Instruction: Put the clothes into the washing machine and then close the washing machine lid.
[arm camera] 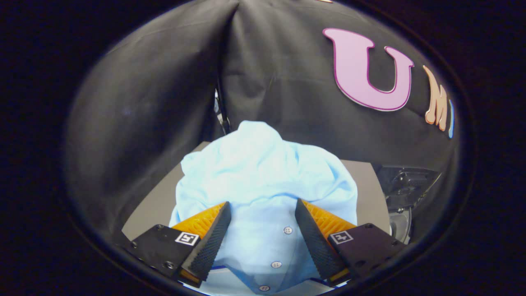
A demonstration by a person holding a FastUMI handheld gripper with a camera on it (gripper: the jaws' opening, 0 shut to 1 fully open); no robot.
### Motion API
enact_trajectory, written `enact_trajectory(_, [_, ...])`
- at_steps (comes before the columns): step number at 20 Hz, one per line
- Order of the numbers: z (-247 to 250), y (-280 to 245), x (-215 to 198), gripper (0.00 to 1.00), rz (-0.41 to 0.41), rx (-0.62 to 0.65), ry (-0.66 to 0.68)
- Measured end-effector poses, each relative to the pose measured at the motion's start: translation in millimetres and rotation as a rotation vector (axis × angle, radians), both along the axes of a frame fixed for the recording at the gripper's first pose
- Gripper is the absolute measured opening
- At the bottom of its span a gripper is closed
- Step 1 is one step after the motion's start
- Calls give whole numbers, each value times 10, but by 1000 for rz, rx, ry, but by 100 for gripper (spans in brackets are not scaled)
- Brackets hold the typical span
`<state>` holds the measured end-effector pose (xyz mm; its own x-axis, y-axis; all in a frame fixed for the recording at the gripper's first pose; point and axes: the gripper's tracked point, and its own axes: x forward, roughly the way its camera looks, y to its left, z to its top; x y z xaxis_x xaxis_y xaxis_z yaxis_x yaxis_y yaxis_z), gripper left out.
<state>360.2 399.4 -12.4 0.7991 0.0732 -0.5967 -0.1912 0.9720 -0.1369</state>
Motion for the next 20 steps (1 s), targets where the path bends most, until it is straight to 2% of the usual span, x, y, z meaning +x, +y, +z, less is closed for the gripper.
enact_trajectory(1, [10,-83,12,68,-15,16,4])
enact_trajectory(3, [-19,-69,-19,38,25,93,27])
enact_trajectory(5, [35,-138,-79,38,95,126,41])
enact_trajectory(8, [23,-228,-233,7,137,196,47])
enact_trajectory(11, [84,-289,-422,7,205,214,34])
enact_trajectory(20, [448,-592,-652,7,265,247,-35])
